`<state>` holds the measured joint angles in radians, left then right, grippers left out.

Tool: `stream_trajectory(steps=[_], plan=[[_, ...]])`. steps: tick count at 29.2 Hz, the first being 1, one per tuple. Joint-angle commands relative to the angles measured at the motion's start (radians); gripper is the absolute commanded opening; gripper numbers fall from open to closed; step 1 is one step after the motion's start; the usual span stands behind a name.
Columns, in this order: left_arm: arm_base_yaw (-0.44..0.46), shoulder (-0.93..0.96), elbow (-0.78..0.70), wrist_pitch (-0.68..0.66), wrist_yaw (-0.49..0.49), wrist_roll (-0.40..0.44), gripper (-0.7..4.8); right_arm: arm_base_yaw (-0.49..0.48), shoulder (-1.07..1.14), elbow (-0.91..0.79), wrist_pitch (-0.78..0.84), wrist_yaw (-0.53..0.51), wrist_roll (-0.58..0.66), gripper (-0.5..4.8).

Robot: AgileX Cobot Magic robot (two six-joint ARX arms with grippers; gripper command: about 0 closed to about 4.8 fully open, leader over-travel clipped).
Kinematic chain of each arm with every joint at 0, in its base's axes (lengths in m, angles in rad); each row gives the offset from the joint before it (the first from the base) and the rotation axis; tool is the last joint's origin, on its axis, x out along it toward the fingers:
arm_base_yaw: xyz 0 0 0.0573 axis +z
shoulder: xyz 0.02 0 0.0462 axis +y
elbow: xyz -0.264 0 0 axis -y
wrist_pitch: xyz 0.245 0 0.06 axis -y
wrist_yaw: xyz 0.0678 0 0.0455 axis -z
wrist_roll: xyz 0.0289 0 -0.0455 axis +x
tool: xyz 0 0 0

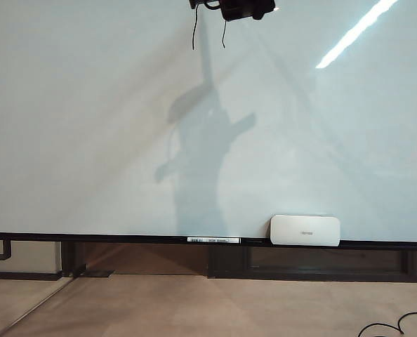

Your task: Reach to the right to find the marker pen, pick it up, and write the number 18 on the whiteboard.

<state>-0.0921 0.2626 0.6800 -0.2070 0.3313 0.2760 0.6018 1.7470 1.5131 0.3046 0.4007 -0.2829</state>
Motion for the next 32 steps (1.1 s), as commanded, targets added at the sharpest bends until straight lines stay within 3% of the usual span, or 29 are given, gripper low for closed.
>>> stream_trajectory(steps=[1, 5, 32], plan=[[-0.001, 0.0, 0.005, 0.006, 0.006, 0.0, 0.21, -0.006, -0.004, 0.024, -0.005, 0.018, -0.006, -0.04], [-0.001, 0.0, 0.005, 0.006, 0.006, -0.003, 0.21, -0.016, 0.0, 0.064, -0.076, 0.015, -0.006, -0.04], [-0.001, 0.0, 0.005, 0.007, 0.005, -0.002, 0.21, -0.051, 0.001, 0.066, -0.161, -0.02, 0.015, -0.04]])
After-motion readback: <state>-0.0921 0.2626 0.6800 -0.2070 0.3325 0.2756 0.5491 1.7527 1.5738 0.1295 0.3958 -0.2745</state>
